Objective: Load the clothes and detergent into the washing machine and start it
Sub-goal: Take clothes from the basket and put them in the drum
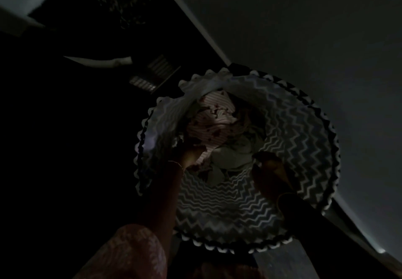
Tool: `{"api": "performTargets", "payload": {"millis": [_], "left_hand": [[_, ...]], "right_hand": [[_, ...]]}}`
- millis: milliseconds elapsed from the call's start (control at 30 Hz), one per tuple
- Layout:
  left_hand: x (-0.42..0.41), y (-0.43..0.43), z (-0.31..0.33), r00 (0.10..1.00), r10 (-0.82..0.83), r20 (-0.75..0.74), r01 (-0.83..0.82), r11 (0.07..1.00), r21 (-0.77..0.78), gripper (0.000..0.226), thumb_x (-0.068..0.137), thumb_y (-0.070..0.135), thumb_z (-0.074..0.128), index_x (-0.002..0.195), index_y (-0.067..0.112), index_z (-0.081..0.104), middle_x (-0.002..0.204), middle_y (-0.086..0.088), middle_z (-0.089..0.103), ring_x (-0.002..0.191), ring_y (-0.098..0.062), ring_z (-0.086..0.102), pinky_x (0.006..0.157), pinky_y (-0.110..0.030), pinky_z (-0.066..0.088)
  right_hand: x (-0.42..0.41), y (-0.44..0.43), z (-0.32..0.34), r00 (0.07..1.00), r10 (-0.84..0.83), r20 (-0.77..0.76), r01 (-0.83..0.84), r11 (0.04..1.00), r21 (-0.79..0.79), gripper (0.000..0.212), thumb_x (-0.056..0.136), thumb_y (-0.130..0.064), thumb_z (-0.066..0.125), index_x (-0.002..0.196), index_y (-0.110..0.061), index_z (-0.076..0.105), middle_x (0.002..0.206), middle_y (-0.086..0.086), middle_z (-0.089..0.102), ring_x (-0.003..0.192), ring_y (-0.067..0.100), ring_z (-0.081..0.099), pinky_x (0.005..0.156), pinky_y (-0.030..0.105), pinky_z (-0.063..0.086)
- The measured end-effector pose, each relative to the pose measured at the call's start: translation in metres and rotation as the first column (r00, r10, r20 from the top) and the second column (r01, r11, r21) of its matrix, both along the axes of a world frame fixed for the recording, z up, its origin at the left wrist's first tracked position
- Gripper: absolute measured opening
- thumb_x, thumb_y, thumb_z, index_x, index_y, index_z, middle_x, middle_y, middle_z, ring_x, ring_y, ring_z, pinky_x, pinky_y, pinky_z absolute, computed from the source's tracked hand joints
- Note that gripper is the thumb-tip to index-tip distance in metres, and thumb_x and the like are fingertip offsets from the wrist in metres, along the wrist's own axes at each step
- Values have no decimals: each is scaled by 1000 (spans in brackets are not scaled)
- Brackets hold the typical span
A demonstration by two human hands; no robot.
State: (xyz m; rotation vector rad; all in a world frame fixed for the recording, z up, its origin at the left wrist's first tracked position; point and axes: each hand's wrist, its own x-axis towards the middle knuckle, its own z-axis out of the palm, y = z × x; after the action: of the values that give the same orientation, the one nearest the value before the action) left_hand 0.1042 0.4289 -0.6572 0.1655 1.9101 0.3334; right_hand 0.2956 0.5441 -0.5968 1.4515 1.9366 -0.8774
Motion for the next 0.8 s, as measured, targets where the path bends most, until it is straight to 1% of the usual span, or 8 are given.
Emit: {"api": "performTargets", "payload": {"millis": [133,300,400,467,533,600,667,800], "left_hand": [[7,1,-6,999,47,15,-47,999,-21,55,91,20,63,140,4,43,149,-10,39,138,-23,37,111,-26,28],[0,3,27,976,215,-31,-214,976,32,47,86,20,69,128,2,57,127,-13,60,117,-29,58,95,-35,48],[0,19,70,918,391,63,-394,918,44,16,89,13,63,100,2,66,89,-11,64,68,-9,66,62,-21,52],[6,33,101,805,569,171,-578,816,5,24,93,10,55,69,9,59,60,-6,55,34,-6,50,38,-15,38],[11,41,132,706,663,248,-683,730,-8,26,97,12,44,75,12,57,61,-3,54,43,-10,52,44,-17,41],[14,48,163,605,734,310,-777,630,25,35,103,15,27,119,2,56,101,-20,61,88,-25,62,81,-32,52],[13,53,209,438,767,469,-878,477,41,46,105,18,15,139,-5,36,139,-25,43,127,-36,44,110,-44,34],[8,55,290,472,738,482,-870,477,122,38,103,17,33,129,-6,48,124,-26,57,94,-22,67,67,-28,54]], "right_hand": [[6,3,-13,987,-14,159,22,998,-50,55,94,-40,47,146,-27,33,153,2,31,139,28,33,112,41,26],[-9,3,-10,993,-53,104,74,975,-208,66,96,-39,47,151,-17,20,158,9,17,144,29,21,116,41,25],[-26,2,7,995,-98,35,103,971,-216,70,96,-36,50,153,-18,13,160,8,12,146,27,17,116,39,23],[-37,-2,29,997,-71,1,70,976,-205,81,92,-43,50,154,-18,5,161,6,7,147,27,14,118,40,21],[-46,-4,51,996,-38,-86,20,979,-203,98,78,-56,53,154,-21,3,161,6,8,145,30,20,115,45,27],[-54,-1,86,984,-23,-176,-10,982,-186,106,71,-52,68,154,-20,9,159,7,16,140,32,31,110,46,35],[-60,2,123,964,45,-263,-89,983,-158,100,71,-44,73,152,-18,20,156,7,21,140,34,30,112,45,32],[-59,8,181,935,101,-339,-154,979,-133,119,51,-55,72,152,-23,19,155,12,17,140,36,25,113,46,30]]}}
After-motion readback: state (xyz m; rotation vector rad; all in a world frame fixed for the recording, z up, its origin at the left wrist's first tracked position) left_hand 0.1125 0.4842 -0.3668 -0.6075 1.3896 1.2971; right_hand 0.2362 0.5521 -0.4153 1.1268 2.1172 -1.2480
